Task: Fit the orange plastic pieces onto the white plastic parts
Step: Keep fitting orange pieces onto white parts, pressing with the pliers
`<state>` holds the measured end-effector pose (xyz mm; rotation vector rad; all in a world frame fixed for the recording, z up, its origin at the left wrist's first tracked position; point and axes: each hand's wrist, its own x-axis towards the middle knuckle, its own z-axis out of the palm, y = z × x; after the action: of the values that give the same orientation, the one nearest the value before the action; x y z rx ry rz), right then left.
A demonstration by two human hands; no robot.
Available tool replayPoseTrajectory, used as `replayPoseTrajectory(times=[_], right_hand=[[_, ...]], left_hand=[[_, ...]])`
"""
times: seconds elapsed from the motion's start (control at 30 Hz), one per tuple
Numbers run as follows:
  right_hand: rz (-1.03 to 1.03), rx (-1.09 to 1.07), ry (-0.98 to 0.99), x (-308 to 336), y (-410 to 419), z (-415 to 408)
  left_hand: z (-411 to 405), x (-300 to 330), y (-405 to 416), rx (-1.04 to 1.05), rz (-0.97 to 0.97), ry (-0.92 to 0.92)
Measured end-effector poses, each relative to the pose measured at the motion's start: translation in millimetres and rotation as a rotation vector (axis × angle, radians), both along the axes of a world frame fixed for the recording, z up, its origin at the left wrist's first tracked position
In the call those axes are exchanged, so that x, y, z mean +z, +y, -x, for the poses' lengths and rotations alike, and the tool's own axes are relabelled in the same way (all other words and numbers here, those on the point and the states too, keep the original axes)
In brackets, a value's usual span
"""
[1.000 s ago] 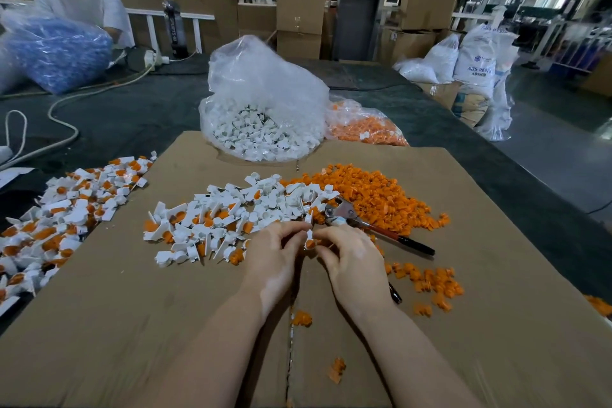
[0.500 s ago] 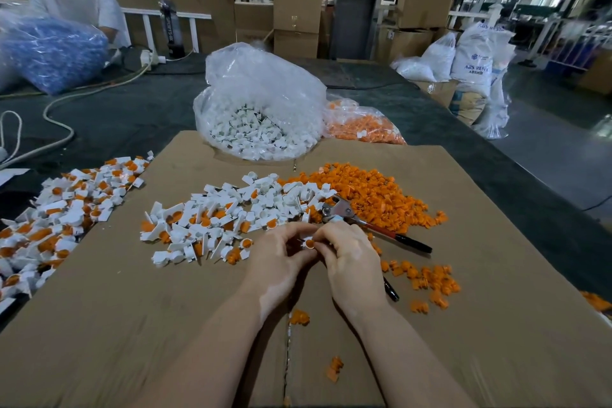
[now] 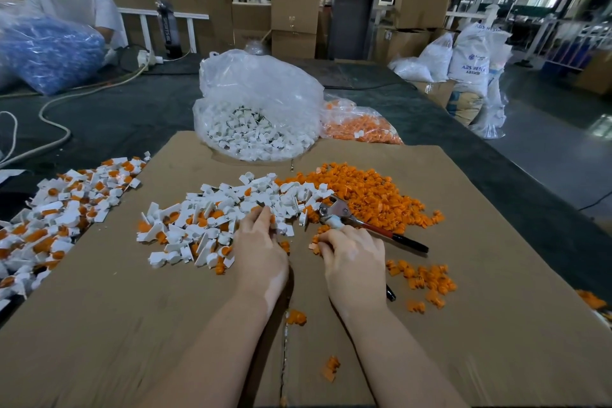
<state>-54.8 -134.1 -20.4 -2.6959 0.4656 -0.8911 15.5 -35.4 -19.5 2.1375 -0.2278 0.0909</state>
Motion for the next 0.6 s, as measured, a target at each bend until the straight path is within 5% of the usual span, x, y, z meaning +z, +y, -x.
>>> replayPoseTrajectory(times=[0.33,0.6], right_hand=[[0.038,-0.024,-0.032,-1.7,1.8,0.1],[0.069,-0.007,-0.012,-2.8,2.1,-0.1]], left_hand=[[2.1,-2.8,2.3,0.034,-0.003,-0.173],[2.0,-4.3,-3.2,-0.111,-0.188,-0.238]])
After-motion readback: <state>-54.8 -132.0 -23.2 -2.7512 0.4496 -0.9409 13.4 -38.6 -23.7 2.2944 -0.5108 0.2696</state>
